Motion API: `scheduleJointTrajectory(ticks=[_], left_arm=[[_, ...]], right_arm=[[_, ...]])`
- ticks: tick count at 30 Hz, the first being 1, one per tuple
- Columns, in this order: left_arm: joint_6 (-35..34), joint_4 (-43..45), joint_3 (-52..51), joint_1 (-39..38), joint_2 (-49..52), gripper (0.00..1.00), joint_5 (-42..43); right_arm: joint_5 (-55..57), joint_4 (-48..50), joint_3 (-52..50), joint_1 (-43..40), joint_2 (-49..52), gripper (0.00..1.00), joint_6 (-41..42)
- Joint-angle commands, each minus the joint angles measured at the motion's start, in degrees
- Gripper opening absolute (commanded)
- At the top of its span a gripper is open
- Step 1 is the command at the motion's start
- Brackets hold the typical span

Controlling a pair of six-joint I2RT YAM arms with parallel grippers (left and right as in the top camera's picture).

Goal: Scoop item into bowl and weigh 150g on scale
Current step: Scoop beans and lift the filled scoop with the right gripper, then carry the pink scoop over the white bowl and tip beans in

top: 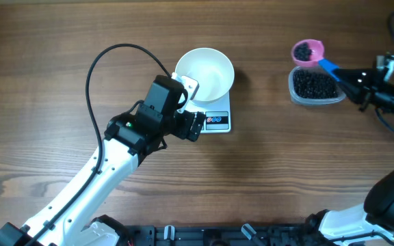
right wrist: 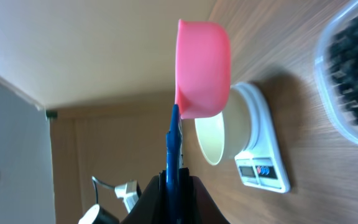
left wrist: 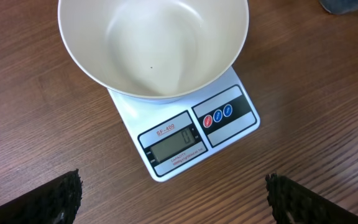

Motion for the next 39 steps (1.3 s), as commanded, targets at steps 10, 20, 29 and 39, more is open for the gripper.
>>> scheduleJointTrajectory(ticks=[10, 20, 29, 39], left_arm=[[0.9, 0.0, -0.4, 0.3, 0.2, 1.0, 0.7], [0.9, 0.0, -0.4, 0.3, 0.2, 1.0, 0.7], [0.9, 0.0, -0.4, 0.3, 0.2, 1.0, 0.7], [0.9, 0.0, -0.4, 0.3, 0.2, 1.0, 0.7]], right_arm=[[5.7, 28.2, -0.4, 25.7, 0.9, 0.04, 20.9], [18.5, 28.8, -0.3, 34.0, 0.8, 0.04, 3.5], [30.4, 27.9, -0.3, 38.7, -5.2, 0.04, -4.6], [39.3, 25.2, -0.3, 42.4, -6.9, 0.04, -15.4]])
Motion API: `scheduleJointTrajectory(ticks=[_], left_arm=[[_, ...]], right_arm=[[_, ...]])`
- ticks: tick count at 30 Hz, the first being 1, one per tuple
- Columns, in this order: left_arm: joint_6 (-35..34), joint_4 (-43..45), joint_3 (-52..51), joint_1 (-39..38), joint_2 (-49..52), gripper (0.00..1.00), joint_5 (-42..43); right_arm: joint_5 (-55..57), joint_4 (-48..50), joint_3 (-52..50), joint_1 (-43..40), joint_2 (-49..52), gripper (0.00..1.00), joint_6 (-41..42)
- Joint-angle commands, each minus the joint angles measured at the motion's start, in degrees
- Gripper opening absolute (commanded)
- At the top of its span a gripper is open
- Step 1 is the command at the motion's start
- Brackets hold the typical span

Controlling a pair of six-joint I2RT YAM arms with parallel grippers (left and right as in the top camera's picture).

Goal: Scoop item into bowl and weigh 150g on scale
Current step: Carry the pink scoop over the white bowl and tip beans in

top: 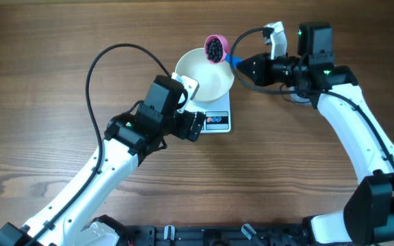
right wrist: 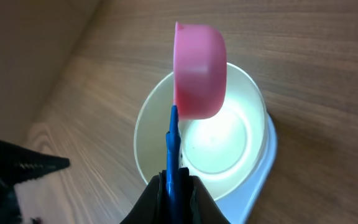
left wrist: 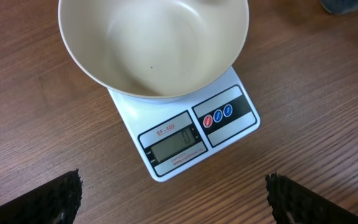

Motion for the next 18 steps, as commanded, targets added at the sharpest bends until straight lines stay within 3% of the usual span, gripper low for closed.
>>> scheduleJointTrajectory(ticks=[1, 7, 18], left_arm=[[0.9, 0.0, -0.4, 0.3, 0.2, 1.0, 0.7], [0.9, 0.0, -0.4, 0.3, 0.2, 1.0, 0.7], [0.9, 0.0, -0.4, 0.3, 0.2, 1.0, 0.7]], right_arm=[[5.8, -0.8, 0.4, 2.0, -2.1, 0.04, -7.3], [8.6, -1.8, 0.4, 4.6, -2.1, 0.04, -15.0], [12.7, -2.4, 0.4, 6.1, -2.9, 0.04, -19.7]])
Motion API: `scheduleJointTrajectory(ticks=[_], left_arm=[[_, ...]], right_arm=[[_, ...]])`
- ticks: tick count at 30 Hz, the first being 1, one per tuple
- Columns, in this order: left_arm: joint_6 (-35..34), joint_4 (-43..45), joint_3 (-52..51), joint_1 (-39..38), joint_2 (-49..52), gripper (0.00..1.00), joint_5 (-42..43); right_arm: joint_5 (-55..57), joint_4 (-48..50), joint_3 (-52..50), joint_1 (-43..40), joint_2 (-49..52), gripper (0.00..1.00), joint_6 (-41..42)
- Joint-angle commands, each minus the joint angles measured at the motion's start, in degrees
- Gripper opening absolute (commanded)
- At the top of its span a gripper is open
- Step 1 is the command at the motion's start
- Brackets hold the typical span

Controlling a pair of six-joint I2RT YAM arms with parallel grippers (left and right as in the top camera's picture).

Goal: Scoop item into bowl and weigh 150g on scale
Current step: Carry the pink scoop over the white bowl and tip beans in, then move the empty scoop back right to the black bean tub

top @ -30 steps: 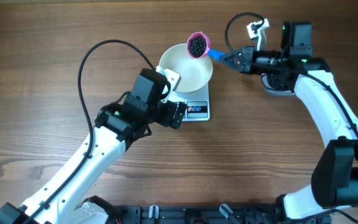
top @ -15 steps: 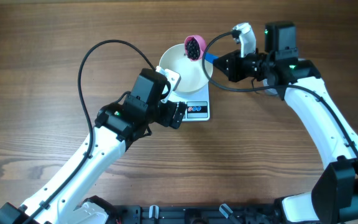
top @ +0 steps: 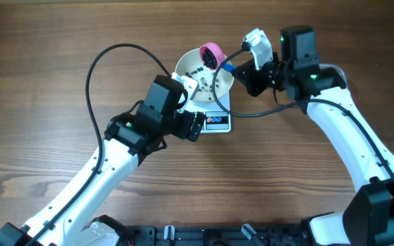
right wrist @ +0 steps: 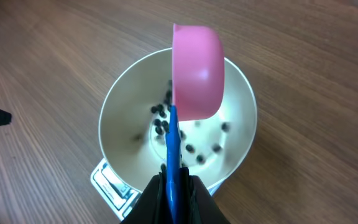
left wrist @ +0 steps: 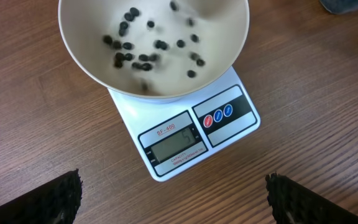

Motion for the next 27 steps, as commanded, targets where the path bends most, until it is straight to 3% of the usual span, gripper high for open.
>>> scheduleJointTrajectory(ticks=[1, 9, 23, 27], left_arm=[[0.9, 0.0, -0.4, 0.3, 0.2, 1.0, 0.7], [0.9, 0.0, -0.4, 0.3, 0.2, 1.0, 0.7], [0.9, 0.0, -0.4, 0.3, 0.2, 0.99, 0.7], [0.9, 0.0, -0.4, 0.3, 0.2, 1.0, 0.7]], right_arm=[[1.4, 0.3, 0.4, 0.6, -1.7, 0.04, -2.7], [10.6, 1.0, 0.4, 4.2, -1.7, 0.04, -12.2], [14.4, 0.8, 2.4, 5.7, -2.1, 0.04, -12.4], [19.5, 0.7, 2.6, 8.3, -2.4, 0.04, -16.3]])
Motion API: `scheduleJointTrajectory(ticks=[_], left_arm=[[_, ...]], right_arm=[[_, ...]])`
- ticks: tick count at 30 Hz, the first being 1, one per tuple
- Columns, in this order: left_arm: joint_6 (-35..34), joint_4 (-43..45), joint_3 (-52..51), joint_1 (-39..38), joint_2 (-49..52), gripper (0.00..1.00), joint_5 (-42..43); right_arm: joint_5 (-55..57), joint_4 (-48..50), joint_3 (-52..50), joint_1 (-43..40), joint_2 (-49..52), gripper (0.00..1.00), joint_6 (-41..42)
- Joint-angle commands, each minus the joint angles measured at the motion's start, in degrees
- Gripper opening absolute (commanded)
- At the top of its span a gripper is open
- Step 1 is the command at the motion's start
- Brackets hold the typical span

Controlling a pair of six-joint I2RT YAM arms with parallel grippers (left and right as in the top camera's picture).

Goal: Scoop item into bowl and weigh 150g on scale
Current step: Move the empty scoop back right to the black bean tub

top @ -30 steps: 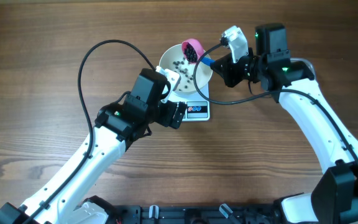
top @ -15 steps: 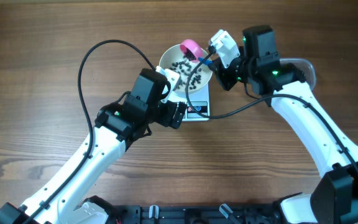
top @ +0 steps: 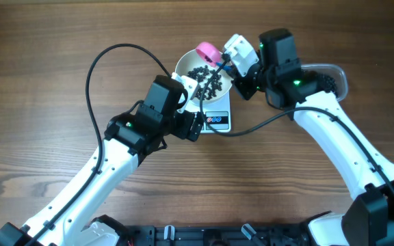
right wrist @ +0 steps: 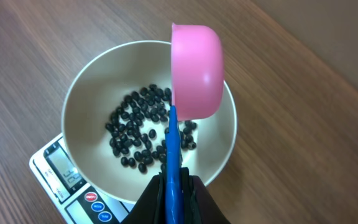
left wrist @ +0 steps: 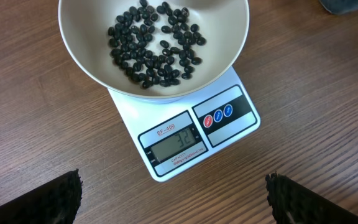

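Note:
A cream bowl (top: 223, 70) stands on a white scale (left wrist: 185, 130) whose display reads 32. Black beans (left wrist: 154, 45) lie in the bowl (right wrist: 86, 99). My right gripper (right wrist: 174, 180) is shut on the blue handle of a pink scoop (right wrist: 196, 71), which is tipped over the bowl's far rim (top: 206, 52). My left gripper (left wrist: 174, 199) is open, low over the table in front of the scale, with only its two finger edges showing. The bean container (top: 334, 80) lies at the right, partly hidden by the right arm.
A black cable (top: 101, 65) loops over the table left of the bowl. The right arm (top: 334, 130) reaches across from the right edge. The left arm (top: 108, 171) comes in from the lower left.
More beans lie settled in the bowl and the display went from about 5 to 32. The scoop is tipped further, and the right wrist has shifted slightly left.
The right gripper held the filled scoop above the bean container while the bowl sat empty on the scale at 0. Then the scoop was at the bowl's rim. Then beans were falling in. Now they lie in the bowl and the scale reads 32.

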Motion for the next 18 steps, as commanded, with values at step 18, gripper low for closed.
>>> scheduleJointTrajectory(ticks=[18], left_arm=[[0.9, 0.0, -0.4, 0.3, 0.2, 1.0, 0.7]], right_arm=[[6.9, -4.1, 2.1, -16.9, -14.1, 0.04, 17.8]])
